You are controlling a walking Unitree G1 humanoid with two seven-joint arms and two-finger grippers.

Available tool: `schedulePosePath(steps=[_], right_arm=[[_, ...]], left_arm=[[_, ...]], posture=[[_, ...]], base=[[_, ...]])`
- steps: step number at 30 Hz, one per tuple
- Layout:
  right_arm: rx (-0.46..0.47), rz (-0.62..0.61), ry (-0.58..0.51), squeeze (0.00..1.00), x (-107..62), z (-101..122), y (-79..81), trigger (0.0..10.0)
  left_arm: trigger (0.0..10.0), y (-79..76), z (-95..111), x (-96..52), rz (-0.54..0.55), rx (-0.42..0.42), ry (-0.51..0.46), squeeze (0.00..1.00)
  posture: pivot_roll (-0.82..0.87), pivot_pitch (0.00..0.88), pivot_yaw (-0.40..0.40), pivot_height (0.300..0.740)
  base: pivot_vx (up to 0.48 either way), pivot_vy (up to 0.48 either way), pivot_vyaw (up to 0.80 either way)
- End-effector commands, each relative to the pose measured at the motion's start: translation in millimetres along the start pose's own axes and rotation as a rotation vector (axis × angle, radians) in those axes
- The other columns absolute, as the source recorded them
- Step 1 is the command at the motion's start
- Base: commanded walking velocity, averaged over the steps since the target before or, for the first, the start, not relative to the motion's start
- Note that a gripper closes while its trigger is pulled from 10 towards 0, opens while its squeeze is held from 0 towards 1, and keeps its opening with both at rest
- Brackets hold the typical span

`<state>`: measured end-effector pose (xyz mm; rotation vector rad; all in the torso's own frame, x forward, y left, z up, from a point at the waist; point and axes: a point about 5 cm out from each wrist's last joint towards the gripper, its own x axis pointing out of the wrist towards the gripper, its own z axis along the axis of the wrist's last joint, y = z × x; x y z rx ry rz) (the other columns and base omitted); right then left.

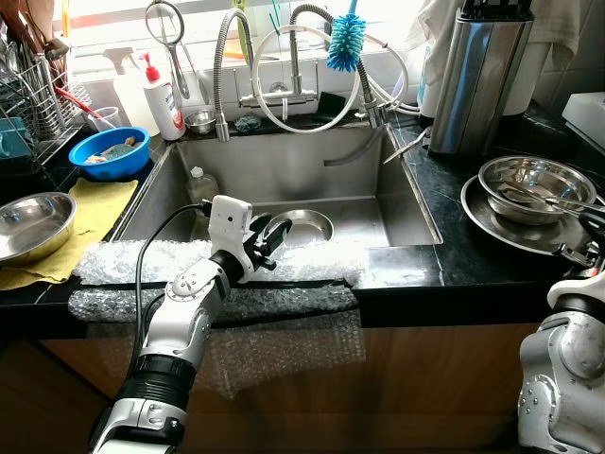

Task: Kitchen organization

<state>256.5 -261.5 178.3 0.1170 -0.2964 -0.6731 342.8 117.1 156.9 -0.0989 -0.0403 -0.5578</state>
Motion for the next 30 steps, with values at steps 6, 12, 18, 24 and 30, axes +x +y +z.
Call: schedulePosePath(steps=[6, 12, 18, 24, 30], right_arm=[[0.017, 0.002, -0.007, 0.00, 2.8, 2, 2.0, 0.0], [0.045, 0.075, -0.038, 0.00, 4.3, 10, 13.9, 0.8], [0.096, 0.220, -0.079, 0.00, 4.3, 24, 38.5, 10.0], [0.140, 0.328, -0.110, 0.00, 0.7, 39, 57.2, 10.0], [0.175, 0.408, -0.162, 0.00, -1.8, 60, 72.1, 10.0]], left_arm=[[10.0, 2.7, -1, -1.2, 0.014, 0.019, 0.005, 0.00], [10.0, 3.5, -1, -0.8, 0.020, 0.020, 0.002, 0.00], [10.0, 4.6, 0, -0.6, 0.031, 0.022, -0.002, 0.00], [10.0, 5.8, 0, -0.7, 0.038, 0.023, -0.006, 0.00], [10.0, 5.8, 0, -1.0, 0.041, 0.020, -0.008, 0.00]], posture=[[-0.20, 0.000, 0.063, 0.740], [-0.20, 0.000, 0.060, 0.740], [-0.20, 0.000, 0.056, 0.740], [-0.20, 0.000, 0.052, 0.740], [-0.20, 0.000, 0.049, 0.740]], base=[[0.000, 0.000, 0.00], [0.000, 0.000, 0.00], [0.000, 0.000, 0.00], [0.000, 0.000, 0.00], [0.000, 0.000, 0.00]])
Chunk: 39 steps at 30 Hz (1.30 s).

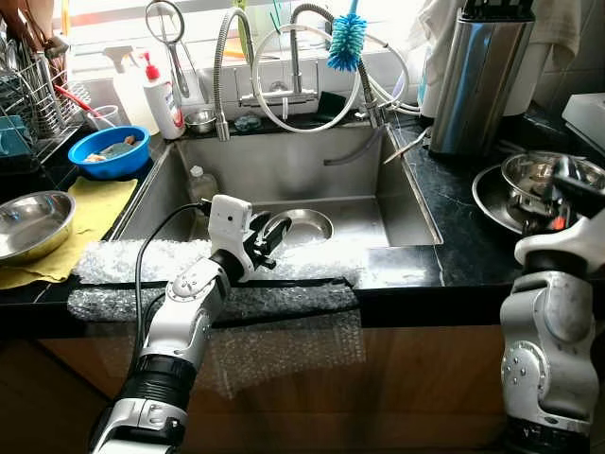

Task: Kitchen organization

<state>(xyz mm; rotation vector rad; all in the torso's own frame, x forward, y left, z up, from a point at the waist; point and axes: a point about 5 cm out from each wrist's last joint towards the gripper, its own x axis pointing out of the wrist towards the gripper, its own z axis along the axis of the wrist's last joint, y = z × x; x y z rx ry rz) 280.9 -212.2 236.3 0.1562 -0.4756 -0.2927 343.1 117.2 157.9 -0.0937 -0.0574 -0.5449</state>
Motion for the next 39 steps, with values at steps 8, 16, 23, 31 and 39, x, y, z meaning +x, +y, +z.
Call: schedulePosePath(steps=[8, 16, 23, 31, 39], right_arm=[[0.004, 0.148, 0.078, 0.00, 4.5, -1, 23.8, 10.0], [-0.093, 0.377, 0.287, 0.00, 1.2, -30, 38.1, 10.0], [-0.003, 0.482, 0.316, 0.00, 20.3, -32, 49.4, 10.0], [0.116, 0.600, 0.371, 0.00, 38.1, -46, 65.4, 10.0], [0.101, 0.583, 0.602, 0.00, 37.1, -107, 55.8, 10.0]], left_arm=[[10.0, 4.1, -2, -0.2, 0.032, 0.005, 0.006, 0.00], [10.0, 3.1, -11, -4.8, 0.039, -0.015, 0.031, 0.00], [10.0, 3.1, -14, -5.6, 0.050, -0.020, 0.036, 0.00], [10.0, 2.7, -14, -7.5, 0.056, -0.018, 0.031, 0.00], [10.0, -6.3, -24, -9.8, -0.007, -0.016, 0.090, 0.00]], posture=[[-0.20, 0.000, 0.045, 0.740], [-0.20, 0.000, 0.030, 0.740], [-0.19, 0.000, 0.018, 0.740], [-0.16, 0.000, -0.003, 0.740], [-0.15, 0.000, -0.011, 0.740]], base=[[0.000, 0.000, 0.00], [0.000, 0.000, 0.00], [0.000, 0.000, 0.00], [0.000, 0.000, 0.00], [0.000, 0.000, 0.00]])
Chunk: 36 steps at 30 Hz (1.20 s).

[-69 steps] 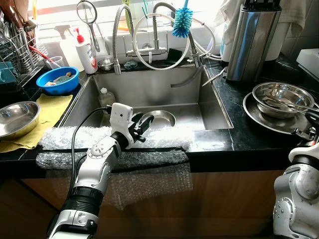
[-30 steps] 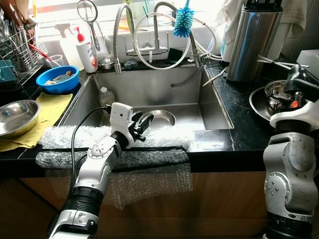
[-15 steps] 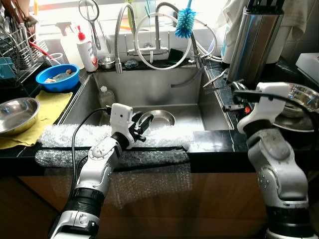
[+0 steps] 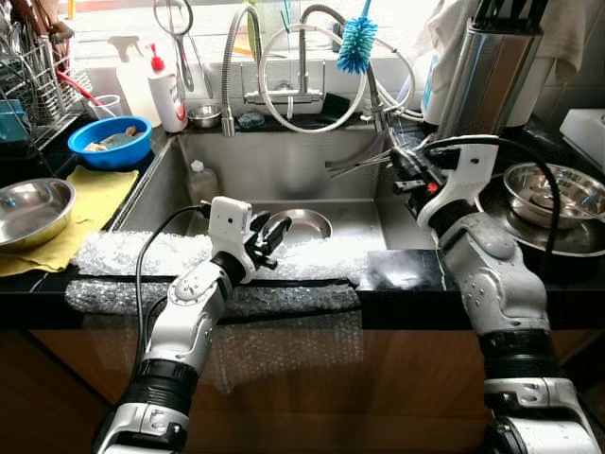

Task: Kitchen organization

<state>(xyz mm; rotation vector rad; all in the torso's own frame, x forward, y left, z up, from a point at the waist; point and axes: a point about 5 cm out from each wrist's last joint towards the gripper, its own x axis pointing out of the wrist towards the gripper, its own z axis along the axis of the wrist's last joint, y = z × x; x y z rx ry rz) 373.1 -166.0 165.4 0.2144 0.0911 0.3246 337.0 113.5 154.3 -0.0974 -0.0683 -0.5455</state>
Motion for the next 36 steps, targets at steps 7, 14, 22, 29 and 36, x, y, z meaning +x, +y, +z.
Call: schedulePosePath(steps=[7, 14, 22, 29, 36], right_arm=[[-0.047, 0.000, 0.060, 0.00, 16.6, -7, -2.5, 10.0], [-0.063, 0.017, 0.067, 0.00, 25.6, -4, 2.0, 10.0], [-0.091, 0.056, 0.069, 0.00, 30.5, 4, 2.8, 10.0], [-0.112, 0.043, 0.070, 0.00, 31.8, 14, -1.3, 10.0], [-0.123, 0.040, 0.108, 0.80, 30.6, 4, -1.3, 10.0]], left_arm=[[10.0, -15.9, -29, -8.3, -0.090, -0.020, 0.146, 0.00], [10.0, -22.6, -31, -10.1, -0.136, -0.025, 0.164, 0.00], [10.0, -26.5, -32, -13.7, -0.187, -0.021, 0.185, 0.00], [10.0, -29.1, -31, -14.2, -0.215, -0.013, 0.198, 0.00], [10.0, -30.0, -31, -15.1, -0.216, -0.014, 0.201, 0.00]], posture=[[-0.13, 0.000, -0.023, 0.740], [-0.12, 0.000, -0.032, 0.740], [-0.11, 0.000, -0.035, 0.740], [-0.11, 0.000, -0.035, 0.740], [-0.10, 0.000, -0.038, 0.740]], base=[[0.000, 0.000, 0.00], [0.000, 0.000, 0.00], [0.000, 0.000, 0.00], [0.000, 0.000, 0.00], [0.000, 0.000, 0.00]])
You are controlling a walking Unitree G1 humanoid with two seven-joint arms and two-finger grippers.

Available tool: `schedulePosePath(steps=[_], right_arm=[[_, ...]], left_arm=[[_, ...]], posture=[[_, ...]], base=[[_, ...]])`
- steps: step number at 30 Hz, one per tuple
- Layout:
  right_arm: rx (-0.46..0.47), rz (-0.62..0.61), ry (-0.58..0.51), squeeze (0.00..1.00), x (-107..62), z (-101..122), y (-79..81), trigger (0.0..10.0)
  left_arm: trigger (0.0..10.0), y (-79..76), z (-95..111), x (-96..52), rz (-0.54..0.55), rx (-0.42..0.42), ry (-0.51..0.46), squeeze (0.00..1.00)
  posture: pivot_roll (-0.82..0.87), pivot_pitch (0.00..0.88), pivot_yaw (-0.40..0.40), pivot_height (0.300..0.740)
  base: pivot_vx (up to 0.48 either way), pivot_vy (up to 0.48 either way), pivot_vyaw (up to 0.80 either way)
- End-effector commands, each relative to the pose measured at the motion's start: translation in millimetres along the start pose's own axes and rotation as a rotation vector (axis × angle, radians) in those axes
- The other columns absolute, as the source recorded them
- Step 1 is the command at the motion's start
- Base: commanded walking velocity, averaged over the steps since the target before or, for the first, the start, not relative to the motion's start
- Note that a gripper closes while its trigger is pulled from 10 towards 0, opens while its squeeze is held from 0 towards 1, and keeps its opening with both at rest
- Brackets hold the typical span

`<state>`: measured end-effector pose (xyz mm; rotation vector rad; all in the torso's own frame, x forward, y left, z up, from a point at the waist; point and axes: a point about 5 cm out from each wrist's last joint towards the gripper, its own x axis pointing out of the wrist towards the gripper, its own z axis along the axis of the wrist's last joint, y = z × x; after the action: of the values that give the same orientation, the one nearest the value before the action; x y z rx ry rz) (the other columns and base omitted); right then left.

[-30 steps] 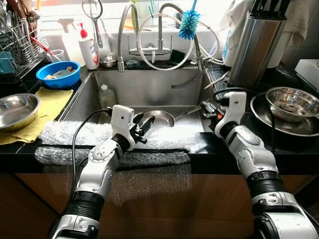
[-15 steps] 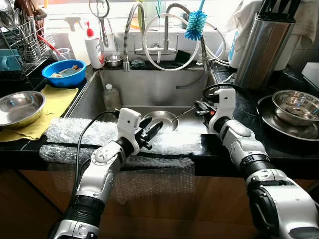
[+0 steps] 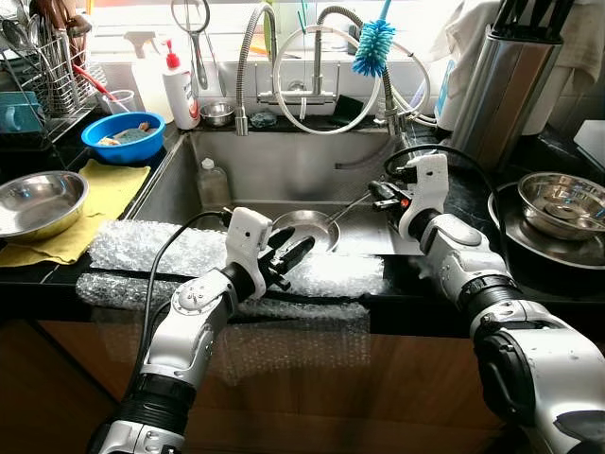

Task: Kitchen organization

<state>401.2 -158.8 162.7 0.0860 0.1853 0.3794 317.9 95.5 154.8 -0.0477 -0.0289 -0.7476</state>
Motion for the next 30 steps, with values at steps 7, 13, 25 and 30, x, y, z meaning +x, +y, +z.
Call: schedulePosePath(steps=[7, 13, 25, 30], right_arm=[[-0.005, -0.035, -0.034, 0.00, 1.1, 8, -1.8, 10.0], [-0.042, -0.067, -0.214, 0.00, 0.2, 38, -2.8, 10.0], [-0.098, -0.195, -0.609, 0.00, -33.3, 66, 7.8, 10.0], [-0.111, -0.412, -0.668, 0.00, -87.2, 55, -2.1, 10.0]], left_arm=[[10.0, -6.2, -27, -3.7, 0.013, -0.047, 0.110, 0.00], [10.0, 13.8, 8, 0.2, 0.207, -0.071, -0.116, 0.00], [10.0, 26.0, 23, 4.1, 0.285, -0.055, -0.191, 0.00], [10.0, 23.8, 16, 6.0, 0.258, -0.061, -0.157, 0.00]], posture=[[-0.10, 0.000, -0.033, 0.740], [-0.10, 0.000, -0.029, 0.740], [-0.13, 0.000, -0.004, 0.740], [-0.18, 0.000, 0.030, 0.740]], base=[[0.000, 0.000, 0.00], [0.000, 0.000, 0.00], [0.000, 0.000, 0.00], [0.000, 0.000, 0.00]])
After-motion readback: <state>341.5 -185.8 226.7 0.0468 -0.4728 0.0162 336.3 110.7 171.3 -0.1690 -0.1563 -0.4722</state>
